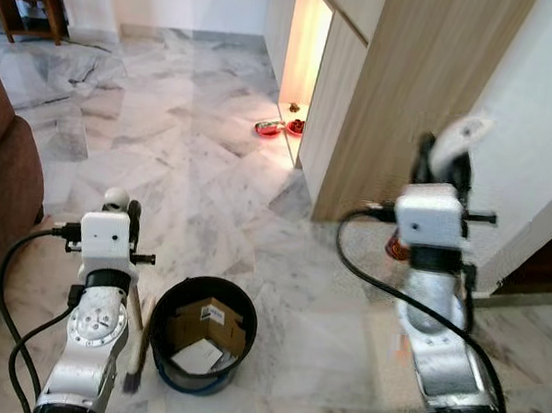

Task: Sweep floor

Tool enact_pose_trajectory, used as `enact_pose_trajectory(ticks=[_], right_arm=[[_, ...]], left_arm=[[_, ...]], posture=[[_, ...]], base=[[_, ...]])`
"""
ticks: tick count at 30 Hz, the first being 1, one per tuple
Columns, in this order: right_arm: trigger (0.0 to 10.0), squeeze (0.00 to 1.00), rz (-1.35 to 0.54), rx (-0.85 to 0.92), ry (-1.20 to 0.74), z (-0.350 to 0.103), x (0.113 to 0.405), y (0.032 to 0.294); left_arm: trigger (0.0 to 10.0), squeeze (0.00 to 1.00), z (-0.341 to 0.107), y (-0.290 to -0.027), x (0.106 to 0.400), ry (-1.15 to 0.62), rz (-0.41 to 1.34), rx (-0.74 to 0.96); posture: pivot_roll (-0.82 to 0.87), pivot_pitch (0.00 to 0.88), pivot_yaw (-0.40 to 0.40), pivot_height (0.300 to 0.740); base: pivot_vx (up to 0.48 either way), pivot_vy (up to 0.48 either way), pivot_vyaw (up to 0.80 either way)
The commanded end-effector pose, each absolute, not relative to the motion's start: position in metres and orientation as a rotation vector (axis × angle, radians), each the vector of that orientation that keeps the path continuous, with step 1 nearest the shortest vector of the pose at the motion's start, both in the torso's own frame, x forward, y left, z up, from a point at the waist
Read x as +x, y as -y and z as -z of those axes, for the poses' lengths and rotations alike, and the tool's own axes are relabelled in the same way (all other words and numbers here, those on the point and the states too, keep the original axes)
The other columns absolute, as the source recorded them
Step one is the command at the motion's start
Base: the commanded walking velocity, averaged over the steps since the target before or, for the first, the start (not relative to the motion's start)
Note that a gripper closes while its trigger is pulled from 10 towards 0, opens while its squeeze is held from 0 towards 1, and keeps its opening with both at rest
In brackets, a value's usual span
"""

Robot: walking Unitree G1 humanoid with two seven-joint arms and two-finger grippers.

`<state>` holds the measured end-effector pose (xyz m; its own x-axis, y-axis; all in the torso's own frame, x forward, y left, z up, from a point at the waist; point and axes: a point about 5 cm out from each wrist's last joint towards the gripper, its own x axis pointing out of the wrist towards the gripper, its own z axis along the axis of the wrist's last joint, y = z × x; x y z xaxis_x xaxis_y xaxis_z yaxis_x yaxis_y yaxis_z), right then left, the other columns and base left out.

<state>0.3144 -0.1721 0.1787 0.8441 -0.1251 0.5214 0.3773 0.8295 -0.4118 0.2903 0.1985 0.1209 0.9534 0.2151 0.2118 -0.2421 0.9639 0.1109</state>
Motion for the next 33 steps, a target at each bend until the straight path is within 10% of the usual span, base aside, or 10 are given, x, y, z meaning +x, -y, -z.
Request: enact_pose_trajectory(ticks=[1, 16, 33], right_arm=[[10.0, 0.0, 0.278, -0.561, 0.529, -0.181, 0.313, 0.179], [10.0, 0.0, 0.466, -0.223, 0.323, -0.141, 0.312, 0.214], [10.0, 0.0, 0.443, -0.262, 0.312, -0.134, 0.306, 0.221]], left_arm=[[10.0, 0.0, -0.134, -0.194, 0.291, 0.26, -0.207, 0.134], [10.0, 0.0, -0.129, -0.204, 0.289, 0.218, -0.173, 0.157], [10.0, 0.0, -0.117, -0.205, 0.281, 0.164, -0.152, 0.111]], posture=[[0.02, 0.0, -0.031, 0.74], [0.02, 0.0, 0.026, 0.74], [0.02, 0.0, 0.011, 0.74]], base=[[0.0, 0.0, 0.0], [0.0, 0.0, 0.0], [0.0, 0.0, 0.0]])
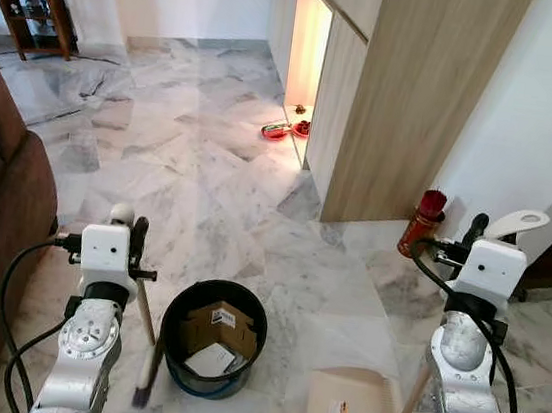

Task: Sweep floor

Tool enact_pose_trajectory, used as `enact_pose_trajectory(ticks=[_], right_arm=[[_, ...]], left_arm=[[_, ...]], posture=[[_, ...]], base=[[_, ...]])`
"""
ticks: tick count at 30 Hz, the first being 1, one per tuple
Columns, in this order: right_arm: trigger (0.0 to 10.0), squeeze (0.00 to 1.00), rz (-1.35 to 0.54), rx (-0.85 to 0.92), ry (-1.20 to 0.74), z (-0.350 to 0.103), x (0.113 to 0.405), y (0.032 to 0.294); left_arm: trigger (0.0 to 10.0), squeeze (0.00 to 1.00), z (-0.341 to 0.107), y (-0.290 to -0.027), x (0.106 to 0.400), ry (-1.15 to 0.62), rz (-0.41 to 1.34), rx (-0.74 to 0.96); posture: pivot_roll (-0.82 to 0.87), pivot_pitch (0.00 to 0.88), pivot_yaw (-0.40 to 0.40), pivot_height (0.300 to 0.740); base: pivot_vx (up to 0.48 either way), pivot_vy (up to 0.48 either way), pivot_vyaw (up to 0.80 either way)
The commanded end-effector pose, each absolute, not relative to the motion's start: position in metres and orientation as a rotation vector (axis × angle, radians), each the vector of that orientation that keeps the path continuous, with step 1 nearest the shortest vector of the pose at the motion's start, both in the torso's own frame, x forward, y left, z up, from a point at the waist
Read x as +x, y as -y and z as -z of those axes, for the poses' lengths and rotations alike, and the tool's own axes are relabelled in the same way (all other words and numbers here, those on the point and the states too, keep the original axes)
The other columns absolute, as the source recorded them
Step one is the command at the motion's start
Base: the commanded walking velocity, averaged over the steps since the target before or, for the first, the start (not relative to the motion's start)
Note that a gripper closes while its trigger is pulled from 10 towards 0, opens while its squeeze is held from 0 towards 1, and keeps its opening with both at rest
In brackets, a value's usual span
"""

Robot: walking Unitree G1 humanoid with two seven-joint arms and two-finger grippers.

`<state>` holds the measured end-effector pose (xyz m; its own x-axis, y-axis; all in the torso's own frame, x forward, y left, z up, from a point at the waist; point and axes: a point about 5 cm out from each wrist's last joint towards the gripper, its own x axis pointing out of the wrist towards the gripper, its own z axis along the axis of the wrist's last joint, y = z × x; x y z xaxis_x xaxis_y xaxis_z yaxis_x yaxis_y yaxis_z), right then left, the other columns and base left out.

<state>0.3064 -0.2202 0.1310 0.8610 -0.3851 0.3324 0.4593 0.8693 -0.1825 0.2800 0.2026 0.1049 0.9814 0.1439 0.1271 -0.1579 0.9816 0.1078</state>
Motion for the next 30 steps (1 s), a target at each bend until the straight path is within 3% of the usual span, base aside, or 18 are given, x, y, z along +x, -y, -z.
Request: enact_pose_trajectory(ticks=[1, 24, 30], right_arm=[[10.0, 0.0, 0.443, -0.262, 0.312, -0.1342, 0.3063, 0.2209], [10.0, 0.0, 0.426, -0.262, 0.307, -0.1329, 0.3073, 0.2164], [10.0, 0.0, 0.423, -0.266, 0.308, -0.1336, 0.3083, 0.2164]], left_arm=[[10.0, 0.0, -0.1165, -0.2045, 0.281, 0.164, -0.152, 0.111], [10.0, 0.0, -0.1166, -0.2025, 0.2837, 0.157, -0.149, 0.114], [10.0, 0.0, -0.1182, -0.2032, 0.2871, 0.161, -0.152, 0.113]], posture=[[0.02, 0.0, 0.011, 0.74], [0.01, 0.0, 0.011, 0.74], [0.0, 0.0, 0.015, 0.74]], base=[[0.0, 0.0, 0.0], [0.0, 0.0, 0.0], [-0.268, 0.0, 0.0]])
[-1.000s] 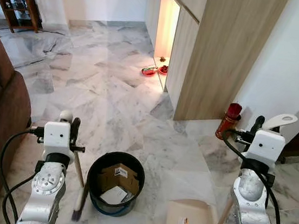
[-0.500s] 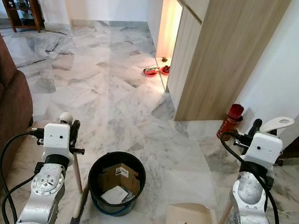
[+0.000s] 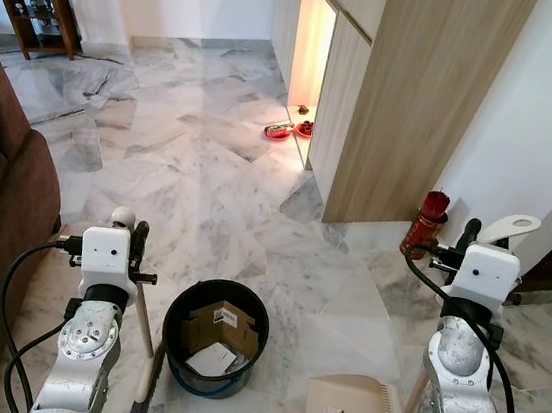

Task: Sweep floor

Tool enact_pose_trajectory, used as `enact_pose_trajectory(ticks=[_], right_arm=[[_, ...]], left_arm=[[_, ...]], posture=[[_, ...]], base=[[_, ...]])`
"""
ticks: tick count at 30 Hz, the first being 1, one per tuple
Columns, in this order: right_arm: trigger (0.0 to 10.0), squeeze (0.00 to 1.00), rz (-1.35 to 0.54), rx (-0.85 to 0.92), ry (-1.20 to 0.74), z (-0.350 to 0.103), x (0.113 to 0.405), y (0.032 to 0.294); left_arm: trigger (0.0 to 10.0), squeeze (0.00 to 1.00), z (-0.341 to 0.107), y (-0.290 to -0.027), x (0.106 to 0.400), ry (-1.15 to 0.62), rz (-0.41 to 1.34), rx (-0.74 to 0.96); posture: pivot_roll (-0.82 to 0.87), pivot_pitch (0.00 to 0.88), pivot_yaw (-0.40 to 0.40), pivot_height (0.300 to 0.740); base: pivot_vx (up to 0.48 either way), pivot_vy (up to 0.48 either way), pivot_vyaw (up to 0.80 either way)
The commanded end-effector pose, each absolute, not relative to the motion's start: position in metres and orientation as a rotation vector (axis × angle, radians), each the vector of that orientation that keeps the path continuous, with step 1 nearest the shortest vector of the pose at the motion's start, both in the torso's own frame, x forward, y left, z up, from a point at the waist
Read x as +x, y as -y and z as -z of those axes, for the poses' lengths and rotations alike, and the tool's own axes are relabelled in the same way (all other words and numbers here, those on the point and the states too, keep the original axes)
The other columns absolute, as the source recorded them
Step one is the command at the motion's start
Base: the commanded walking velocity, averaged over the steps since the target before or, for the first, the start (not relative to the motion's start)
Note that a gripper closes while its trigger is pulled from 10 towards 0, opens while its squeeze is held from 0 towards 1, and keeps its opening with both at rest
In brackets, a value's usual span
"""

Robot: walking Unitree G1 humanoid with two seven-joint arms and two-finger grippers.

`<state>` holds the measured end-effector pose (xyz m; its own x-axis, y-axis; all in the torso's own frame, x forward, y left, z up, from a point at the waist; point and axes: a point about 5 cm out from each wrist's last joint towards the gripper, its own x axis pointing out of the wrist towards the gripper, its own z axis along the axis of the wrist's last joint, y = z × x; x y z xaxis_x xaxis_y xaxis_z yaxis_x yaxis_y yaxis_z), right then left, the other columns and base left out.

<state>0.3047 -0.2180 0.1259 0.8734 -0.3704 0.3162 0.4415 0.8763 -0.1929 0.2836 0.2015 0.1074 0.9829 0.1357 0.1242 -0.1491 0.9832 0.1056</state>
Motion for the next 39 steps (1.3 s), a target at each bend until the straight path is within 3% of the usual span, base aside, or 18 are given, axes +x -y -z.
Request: enact_pose_trajectory(ticks=[1, 32, 39], right_arm=[[10.0, 0.0, 0.422, -0.266, 0.308, -0.134, 0.308, 0.217], [10.0, 0.0, 0.373, -0.261, 0.298, -0.133, 0.31, 0.212], [10.0, 0.0, 0.348, -0.263, 0.297, -0.133, 0.312, 0.208]], left_arm=[[10.0, 0.0, -0.118, -0.203, 0.287, 0.163, -0.152, 0.112], [10.0, 0.0, -0.119, -0.2, 0.287, 0.169, -0.163, 0.104], [10.0, 0.0, -0.119, -0.2, 0.291, 0.17, -0.159, 0.104]], posture=[[0.0, 0.0, 0.015, 0.74], [0.0, 0.0, -0.002, 0.74], [0.0, 0.0, 0.0, 0.74]], base=[[-0.281, 0.0, 0.0], [-0.278, 0.0, 0.0], [0.0, 0.0, 0.0]])
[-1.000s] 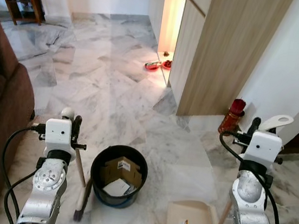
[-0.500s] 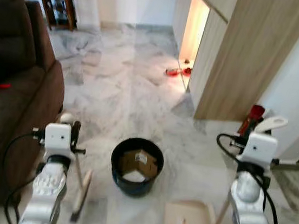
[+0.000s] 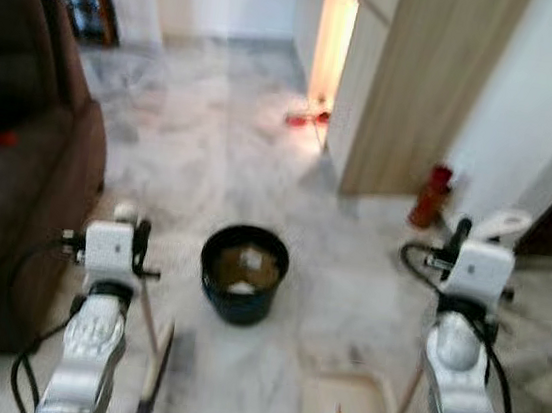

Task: Sweep floor

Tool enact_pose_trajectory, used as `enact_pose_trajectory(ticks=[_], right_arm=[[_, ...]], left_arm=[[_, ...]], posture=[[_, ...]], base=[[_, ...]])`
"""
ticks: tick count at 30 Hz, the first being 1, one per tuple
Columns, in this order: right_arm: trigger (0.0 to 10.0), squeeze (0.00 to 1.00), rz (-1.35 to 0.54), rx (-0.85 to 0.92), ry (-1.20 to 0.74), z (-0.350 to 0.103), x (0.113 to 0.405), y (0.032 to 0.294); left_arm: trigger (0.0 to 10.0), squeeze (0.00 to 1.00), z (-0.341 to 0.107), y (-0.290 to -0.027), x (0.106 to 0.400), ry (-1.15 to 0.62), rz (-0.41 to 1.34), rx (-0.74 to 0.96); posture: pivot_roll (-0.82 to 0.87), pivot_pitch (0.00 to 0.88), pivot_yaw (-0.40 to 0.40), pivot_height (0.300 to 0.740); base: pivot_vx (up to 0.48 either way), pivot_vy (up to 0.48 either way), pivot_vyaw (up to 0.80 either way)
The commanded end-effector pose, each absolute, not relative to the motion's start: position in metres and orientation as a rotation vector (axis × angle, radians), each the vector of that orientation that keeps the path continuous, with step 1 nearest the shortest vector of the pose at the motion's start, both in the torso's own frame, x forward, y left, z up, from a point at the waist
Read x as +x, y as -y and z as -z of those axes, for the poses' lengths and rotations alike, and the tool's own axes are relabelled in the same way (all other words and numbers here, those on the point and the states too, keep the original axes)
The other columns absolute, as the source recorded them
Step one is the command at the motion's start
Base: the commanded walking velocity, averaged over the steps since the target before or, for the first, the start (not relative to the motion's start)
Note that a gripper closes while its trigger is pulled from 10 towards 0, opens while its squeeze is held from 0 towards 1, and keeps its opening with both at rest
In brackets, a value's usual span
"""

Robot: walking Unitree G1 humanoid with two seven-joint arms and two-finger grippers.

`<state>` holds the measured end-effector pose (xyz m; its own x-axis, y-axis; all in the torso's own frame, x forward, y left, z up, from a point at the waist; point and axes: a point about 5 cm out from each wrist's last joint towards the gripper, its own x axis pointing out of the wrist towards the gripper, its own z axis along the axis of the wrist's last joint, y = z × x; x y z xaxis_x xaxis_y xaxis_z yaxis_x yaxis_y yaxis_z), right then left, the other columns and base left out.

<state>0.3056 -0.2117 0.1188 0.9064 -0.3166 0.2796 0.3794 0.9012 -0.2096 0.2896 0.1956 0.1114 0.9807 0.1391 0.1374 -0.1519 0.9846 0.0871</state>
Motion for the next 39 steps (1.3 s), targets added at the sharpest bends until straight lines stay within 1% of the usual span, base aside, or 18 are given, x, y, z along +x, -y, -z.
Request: enact_pose_trajectory(ticks=[1, 11, 12, 17, 19, 20, 24, 25, 28, 30, 31, 35, 37, 39], right_arm=[[10.0, 0.0, 0.347, -0.263, 0.297, -0.133, 0.312, 0.208], [10.0, 0.0, 0.342, -0.248, 0.293, -0.136, 0.318, 0.209], [10.0, 0.0, 0.34, -0.245, 0.292, -0.137, 0.319, 0.209], [10.0, 0.0, 0.357, -0.203, 0.289, -0.137, 0.318, 0.212], [10.0, 0.0, 0.362, -0.191, 0.285, -0.137, 0.32, 0.21], [10.0, 0.0, 0.362, -0.191, 0.285, -0.137, 0.32, 0.21], [10.0, 0.0, 0.354, -0.168, 0.301, -0.14, 0.32, 0.2], [10.0, 0.0, 0.353, -0.166, 0.303, -0.14, 0.32, 0.199], [10.0, 0.0, 0.351, -0.157, 0.313, -0.144, 0.322, 0.195], [10.0, 0.0, 0.351, -0.153, 0.318, -0.145, 0.323, 0.194], [10.0, 0.0, 0.352, -0.15, 0.321, -0.149, 0.325, 0.194], [10.0, 0.0, 0.364, -0.142, 0.328, -0.153, 0.326, 0.196], [10.0, 0.0, 0.38, -0.146, 0.33, -0.154, 0.325, 0.197], [10.0, 0.0, 0.395, -0.139, 0.331, -0.154, 0.322, 0.197]], left_arm=[[10.0, 0.0, -0.119, -0.2, 0.291, 0.17, -0.158, 0.104], [10.0, 0.0, -0.125, -0.19, 0.31, 0.19, -0.118, 0.082], [10.0, 0.0, -0.125, -0.189, 0.313, 0.189, -0.113, 0.08], [10.0, 0.0, -0.117, -0.189, 0.316, 0.159, -0.088, 0.092], [10.0, 0.0, -0.118, -0.192, 0.322, 0.152, -0.082, 0.094], [10.0, 0.0, -0.118, -0.192, 0.322, 0.152, -0.082, 0.094], [10.0, 0.0, -0.121, -0.197, 0.327, 0.149, -0.059, 0.11], [10.0, 0.0, -0.12, -0.197, 0.327, 0.148, -0.056, 0.112], [10.0, 0.0, -0.122, -0.201, 0.33, 0.143, -0.056, 0.109], [10.0, 0.0, -0.122, -0.201, 0.331, 0.141, -0.055, 0.105], [10.0, 0.0, -0.126, -0.202, 0.335, 0.144, -0.051, 0.102], [10.0, 0.0, -0.131, -0.204, 0.339, 0.15, -0.047, 0.102], [10.0, 0.0, -0.134, -0.207, 0.341, 0.152, -0.043, 0.105], [10.0, 0.0, -0.135, -0.211, 0.34, 0.149, -0.039, 0.117]], posture=[[0.0, 0.0, 0.0, 0.74], [-0.06, 0.0, 0.008, 0.74], [-0.09, 0.0, 0.018, 0.74], [-0.12, 0.0, 0.041, 0.74], [-0.15, 0.0, 0.079, 0.74], [-0.15, 0.0, 0.079, 0.74], [-0.18, 0.0, 0.128, 0.74], [-0.18, 0.0, 0.128, 0.74], [-0.2, 0.0, 0.164, 0.74], [-0.2, 0.0, 0.167, 0.74], [-0.2, 0.0, 0.185, 0.74], [-0.21, 0.0, 0.196, 0.74], [-0.22, 0.0, 0.223, 0.74], [-0.22, 0.0, 0.234, 0.74]], base=[[0.0, 0.0, 0.0], [0.0, 0.0, 0.0], [0.0, 0.0, 0.0], [0.0, 0.0, 0.0], [0.0, 0.0, 0.0], [0.0, 0.0, 0.0], [0.0, 0.0, 0.0], [0.0, 0.0, 0.0], [0.0, 0.0, 0.0], [0.0, 0.0, 0.0], [0.0, 0.0, -0.51], [0.0, 0.0, -0.8], [0.0, 0.0, -0.8], [0.0, 0.0, -0.8]])
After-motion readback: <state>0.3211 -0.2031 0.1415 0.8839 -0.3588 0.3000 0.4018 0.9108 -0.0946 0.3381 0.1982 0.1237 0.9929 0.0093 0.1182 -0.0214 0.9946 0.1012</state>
